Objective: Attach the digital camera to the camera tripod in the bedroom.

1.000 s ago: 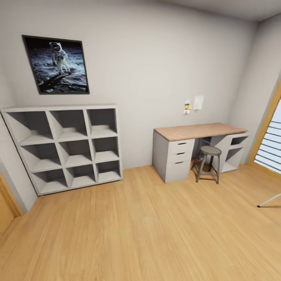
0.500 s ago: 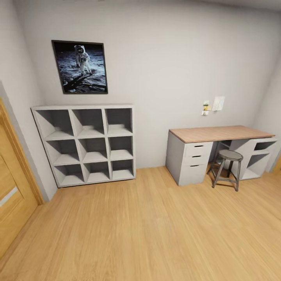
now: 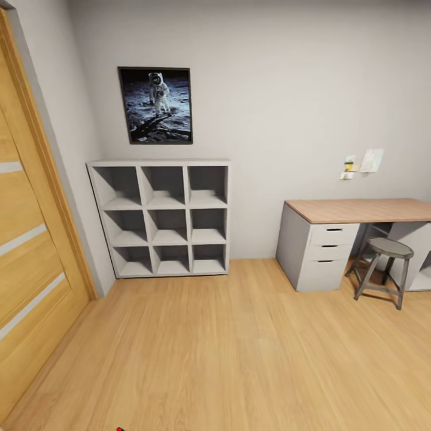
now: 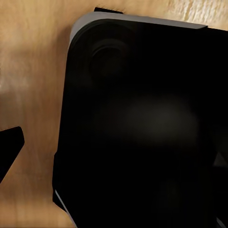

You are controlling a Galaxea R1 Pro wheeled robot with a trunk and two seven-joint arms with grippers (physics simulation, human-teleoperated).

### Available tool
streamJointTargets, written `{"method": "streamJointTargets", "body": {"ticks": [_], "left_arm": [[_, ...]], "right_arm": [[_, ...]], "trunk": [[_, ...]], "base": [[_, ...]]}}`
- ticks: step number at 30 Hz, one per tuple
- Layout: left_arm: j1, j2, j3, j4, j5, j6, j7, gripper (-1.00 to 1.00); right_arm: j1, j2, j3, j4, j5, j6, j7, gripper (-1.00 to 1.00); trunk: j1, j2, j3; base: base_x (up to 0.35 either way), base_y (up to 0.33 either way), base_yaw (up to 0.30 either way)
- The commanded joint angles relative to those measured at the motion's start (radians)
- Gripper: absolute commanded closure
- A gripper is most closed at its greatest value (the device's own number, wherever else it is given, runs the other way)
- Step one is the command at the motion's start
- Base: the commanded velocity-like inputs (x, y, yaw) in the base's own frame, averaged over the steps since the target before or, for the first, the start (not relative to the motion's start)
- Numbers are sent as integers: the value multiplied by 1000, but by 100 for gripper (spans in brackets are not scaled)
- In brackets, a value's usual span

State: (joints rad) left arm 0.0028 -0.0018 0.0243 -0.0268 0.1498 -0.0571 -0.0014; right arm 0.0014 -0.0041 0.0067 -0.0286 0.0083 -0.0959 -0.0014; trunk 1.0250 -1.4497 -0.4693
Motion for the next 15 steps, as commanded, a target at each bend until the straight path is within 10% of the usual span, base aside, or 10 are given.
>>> {"method": "streamJointTargets", "body": {"ticks": [1,15], "left_arm": [[0,0,2,-1,6,-1,0,-100],[0,0,2,-1,7,-1,0,-100]], "right_arm": [[0,0,0,-1,1,-2,0,-100],[0,0,-1,-1,1,-2,0,-100]], "trunk": [[0,0,-1],[0,0,-1]], "base": [[15,0,265],[115,56,255]]}}
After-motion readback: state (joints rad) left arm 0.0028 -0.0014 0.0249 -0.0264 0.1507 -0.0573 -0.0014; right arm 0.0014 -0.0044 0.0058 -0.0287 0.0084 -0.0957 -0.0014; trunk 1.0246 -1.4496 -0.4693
